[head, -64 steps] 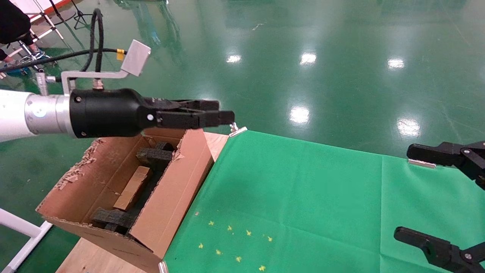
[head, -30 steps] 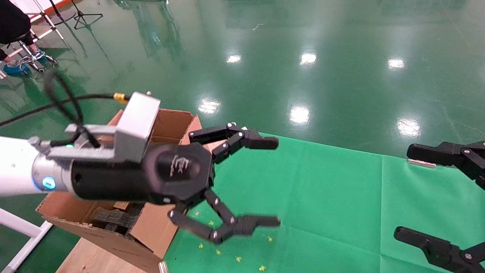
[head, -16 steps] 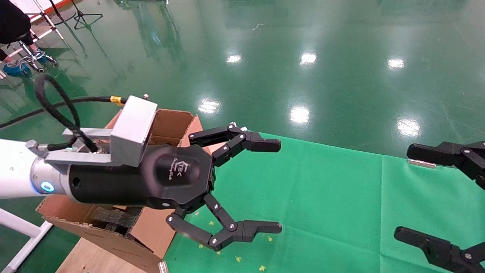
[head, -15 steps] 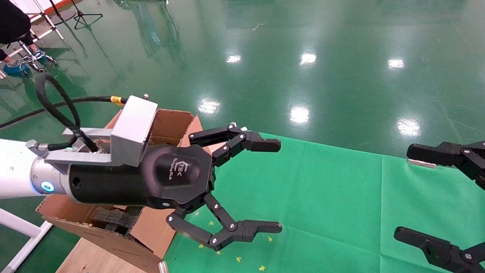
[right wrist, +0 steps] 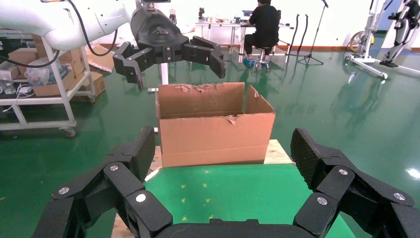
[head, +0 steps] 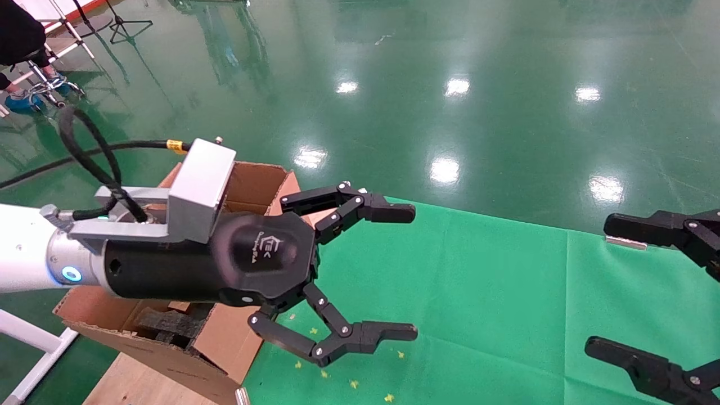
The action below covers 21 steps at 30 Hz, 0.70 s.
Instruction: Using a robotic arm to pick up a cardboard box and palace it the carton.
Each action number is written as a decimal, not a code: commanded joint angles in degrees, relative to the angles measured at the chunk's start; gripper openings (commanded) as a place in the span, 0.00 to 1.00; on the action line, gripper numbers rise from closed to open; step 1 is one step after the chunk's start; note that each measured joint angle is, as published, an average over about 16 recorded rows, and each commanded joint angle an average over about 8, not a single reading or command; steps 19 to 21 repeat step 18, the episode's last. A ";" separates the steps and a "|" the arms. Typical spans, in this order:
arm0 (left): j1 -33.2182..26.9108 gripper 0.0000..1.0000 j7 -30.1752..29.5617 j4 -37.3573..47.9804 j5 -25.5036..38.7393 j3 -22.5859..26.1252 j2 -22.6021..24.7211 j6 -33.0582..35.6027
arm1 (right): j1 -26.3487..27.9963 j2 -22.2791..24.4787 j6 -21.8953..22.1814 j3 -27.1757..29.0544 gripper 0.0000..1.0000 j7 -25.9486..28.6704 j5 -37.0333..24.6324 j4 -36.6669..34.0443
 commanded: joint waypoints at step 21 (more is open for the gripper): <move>-0.20 1.00 -0.11 0.17 0.11 0.16 -0.06 -0.07 | 0.00 0.00 0.00 0.00 1.00 0.00 0.00 0.00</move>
